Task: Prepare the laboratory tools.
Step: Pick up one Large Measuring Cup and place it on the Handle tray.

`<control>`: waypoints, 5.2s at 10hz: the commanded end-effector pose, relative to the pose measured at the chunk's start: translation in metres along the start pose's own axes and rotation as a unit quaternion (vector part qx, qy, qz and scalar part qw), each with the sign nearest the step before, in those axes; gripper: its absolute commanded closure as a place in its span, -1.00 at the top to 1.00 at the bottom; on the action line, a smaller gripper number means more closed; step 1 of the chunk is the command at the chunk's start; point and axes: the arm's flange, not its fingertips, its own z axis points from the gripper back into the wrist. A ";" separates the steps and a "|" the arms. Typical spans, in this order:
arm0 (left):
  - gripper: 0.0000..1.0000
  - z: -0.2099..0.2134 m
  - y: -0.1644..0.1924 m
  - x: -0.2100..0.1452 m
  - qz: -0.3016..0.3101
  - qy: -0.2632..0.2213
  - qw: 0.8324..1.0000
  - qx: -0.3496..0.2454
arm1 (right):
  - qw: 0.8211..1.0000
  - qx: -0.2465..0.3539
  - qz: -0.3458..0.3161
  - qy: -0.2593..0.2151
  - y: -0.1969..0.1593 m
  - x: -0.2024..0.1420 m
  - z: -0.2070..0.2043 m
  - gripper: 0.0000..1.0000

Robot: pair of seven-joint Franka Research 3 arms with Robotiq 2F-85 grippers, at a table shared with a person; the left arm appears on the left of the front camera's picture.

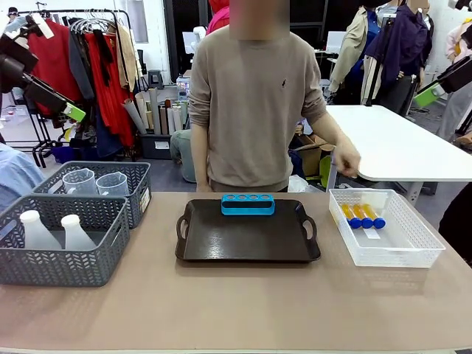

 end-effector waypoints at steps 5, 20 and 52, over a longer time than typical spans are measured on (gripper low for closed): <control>1.00 0.019 0.007 0.015 -0.003 0.009 0.991 -0.137 | 1.000 0.003 0.004 -0.005 0.002 0.001 0.001 1.00; 1.00 -0.038 0.002 0.027 -0.072 0.173 0.981 -0.057 | 1.000 0.003 0.004 -0.005 0.002 0.001 0.001 1.00; 0.23 -0.309 0.131 -0.089 0.311 0.374 0.859 0.156 | 1.000 0.003 0.004 -0.005 0.002 0.001 0.001 1.00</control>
